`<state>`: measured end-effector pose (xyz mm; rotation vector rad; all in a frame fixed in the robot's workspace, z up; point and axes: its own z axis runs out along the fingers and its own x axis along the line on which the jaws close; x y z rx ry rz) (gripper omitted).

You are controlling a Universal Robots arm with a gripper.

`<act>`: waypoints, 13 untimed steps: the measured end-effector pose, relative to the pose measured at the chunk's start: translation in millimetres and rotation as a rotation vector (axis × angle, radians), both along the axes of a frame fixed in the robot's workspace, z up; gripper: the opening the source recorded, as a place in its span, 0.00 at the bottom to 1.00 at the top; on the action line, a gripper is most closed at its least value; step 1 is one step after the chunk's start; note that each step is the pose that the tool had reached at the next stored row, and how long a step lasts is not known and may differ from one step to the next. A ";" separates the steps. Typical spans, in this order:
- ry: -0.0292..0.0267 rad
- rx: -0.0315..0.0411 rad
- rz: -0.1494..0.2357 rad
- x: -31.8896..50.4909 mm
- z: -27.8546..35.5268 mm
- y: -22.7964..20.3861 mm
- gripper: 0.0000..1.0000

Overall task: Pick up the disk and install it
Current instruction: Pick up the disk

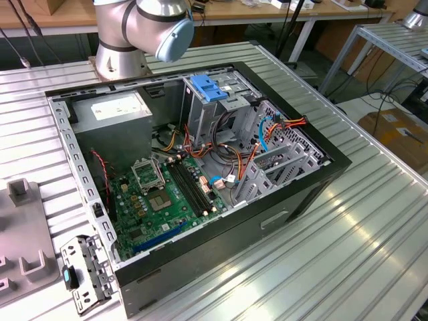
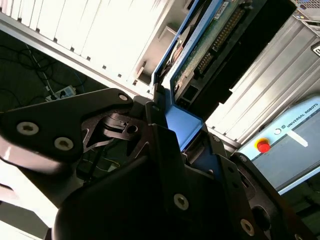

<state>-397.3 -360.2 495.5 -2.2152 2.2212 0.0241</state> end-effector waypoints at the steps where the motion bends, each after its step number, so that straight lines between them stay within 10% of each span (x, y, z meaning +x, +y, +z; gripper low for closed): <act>1: 0.0000 0.0000 0.000 2.2 0.0 0.0 0.37; 13: 0.0000 0.0000 0.000 31.0 0.0 -0.1 0.37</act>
